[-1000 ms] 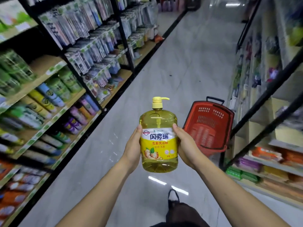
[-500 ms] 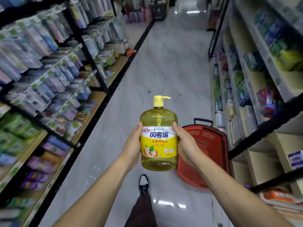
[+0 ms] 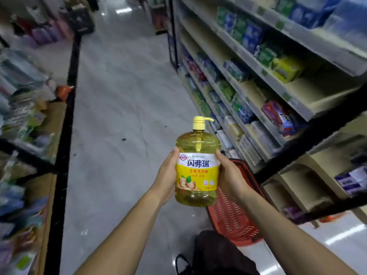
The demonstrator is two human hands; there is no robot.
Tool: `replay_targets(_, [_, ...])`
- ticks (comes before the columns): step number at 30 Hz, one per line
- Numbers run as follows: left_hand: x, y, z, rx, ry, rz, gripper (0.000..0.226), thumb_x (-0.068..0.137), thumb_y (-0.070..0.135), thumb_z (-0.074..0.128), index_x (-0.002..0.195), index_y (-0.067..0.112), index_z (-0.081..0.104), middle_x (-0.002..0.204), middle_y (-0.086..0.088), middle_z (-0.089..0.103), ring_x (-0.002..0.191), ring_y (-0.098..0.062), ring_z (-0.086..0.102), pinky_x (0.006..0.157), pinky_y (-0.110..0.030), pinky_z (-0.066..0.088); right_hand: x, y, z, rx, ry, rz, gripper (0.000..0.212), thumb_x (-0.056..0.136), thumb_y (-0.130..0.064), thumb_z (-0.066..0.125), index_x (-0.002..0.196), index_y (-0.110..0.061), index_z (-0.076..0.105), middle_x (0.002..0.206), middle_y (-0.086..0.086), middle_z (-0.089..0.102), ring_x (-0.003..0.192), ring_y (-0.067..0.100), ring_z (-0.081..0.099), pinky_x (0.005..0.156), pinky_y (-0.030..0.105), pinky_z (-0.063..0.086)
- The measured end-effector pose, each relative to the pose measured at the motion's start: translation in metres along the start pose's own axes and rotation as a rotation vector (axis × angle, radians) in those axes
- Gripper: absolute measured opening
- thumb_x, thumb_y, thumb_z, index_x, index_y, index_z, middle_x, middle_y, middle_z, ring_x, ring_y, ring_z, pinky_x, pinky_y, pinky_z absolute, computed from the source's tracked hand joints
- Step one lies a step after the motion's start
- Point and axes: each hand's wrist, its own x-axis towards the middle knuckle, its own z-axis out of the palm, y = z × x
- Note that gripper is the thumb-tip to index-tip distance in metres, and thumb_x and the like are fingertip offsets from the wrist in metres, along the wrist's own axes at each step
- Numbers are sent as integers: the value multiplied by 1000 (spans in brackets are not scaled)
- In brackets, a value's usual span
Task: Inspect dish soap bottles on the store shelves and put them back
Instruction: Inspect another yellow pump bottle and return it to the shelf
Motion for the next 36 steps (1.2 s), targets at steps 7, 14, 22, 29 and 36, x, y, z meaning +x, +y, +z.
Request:
replay_targets(7, [126,19,34,300,-198,-22,49,113,58,39,139,29,68,132,2,78,125,-19,73,103,-41,61,83,-17,-52,2,266,-98,81,76,-84,70,129,-23,78,133,12,75,126,33,71,113,58,50])
replay_targets(14, [228,6,88,606,-441,-185,53,108,68,40,135,34,70,137,3,74,130,-17,69,117,-51,50,114,-11,-113,142,561,-86,83,75,-86,72,128,-23,77,131,12,76,122,34,73,113,59,50])
replay_targets(22, [312,-84,140,821,-717,-410,57,110,63,37,155,33,54,145,6,68,132,-11,65,109,-32,55,129,44,-177,414,880,36,73,88,-80,55,126,-22,77,106,4,83,90,21,82,69,35,64])
replay_targets(29, [364,-205,135,1058,-855,-601,79,98,81,31,168,48,18,178,11,21,162,-19,26,125,-38,27,181,162,-227,728,1111,114,92,78,-100,34,111,-30,84,108,5,83,91,23,80,70,38,63])
replay_targets(36, [433,-320,115,1028,-761,-695,61,108,70,30,166,51,26,173,6,37,151,-24,45,129,-51,29,259,257,-290,804,1183,146,97,63,-105,39,118,-34,73,110,0,80,101,23,77,76,36,58])
